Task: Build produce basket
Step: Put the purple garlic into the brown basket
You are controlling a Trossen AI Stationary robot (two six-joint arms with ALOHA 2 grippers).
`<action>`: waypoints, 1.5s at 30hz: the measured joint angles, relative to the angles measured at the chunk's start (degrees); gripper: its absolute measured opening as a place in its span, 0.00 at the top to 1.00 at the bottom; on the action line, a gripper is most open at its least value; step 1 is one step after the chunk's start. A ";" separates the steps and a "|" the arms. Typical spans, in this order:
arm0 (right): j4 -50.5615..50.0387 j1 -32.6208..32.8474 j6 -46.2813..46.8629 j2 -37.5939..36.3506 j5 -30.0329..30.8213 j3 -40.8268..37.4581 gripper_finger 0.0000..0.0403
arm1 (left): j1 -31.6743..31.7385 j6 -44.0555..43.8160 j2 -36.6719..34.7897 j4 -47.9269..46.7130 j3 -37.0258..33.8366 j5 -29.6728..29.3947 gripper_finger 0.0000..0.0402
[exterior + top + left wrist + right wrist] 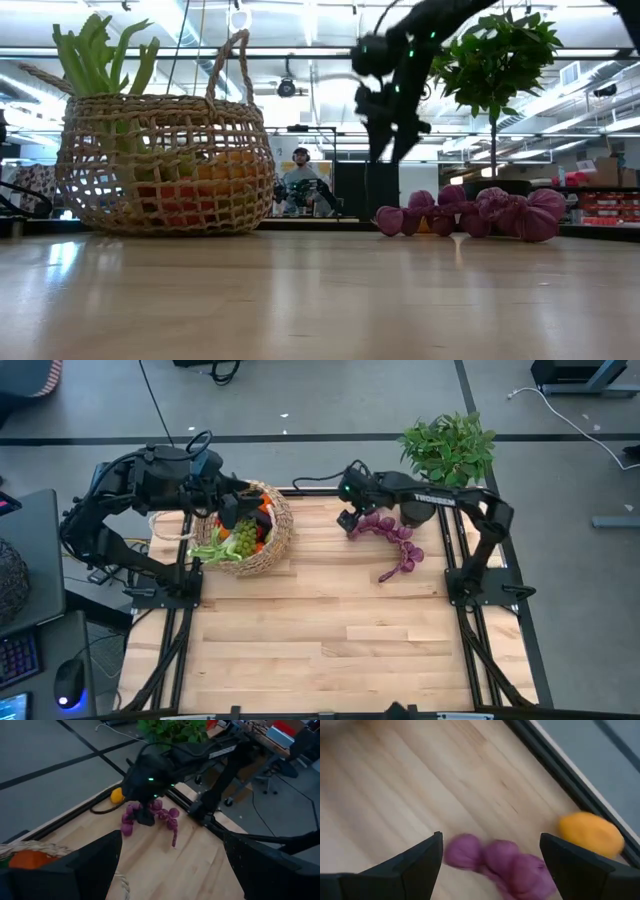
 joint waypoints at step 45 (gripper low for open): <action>-9.98 -6.87 -9.20 5.59 -27.69 -9.76 0.30 | 0.44 5.07 -0.02 -1.53 0.00 -3.98 0.11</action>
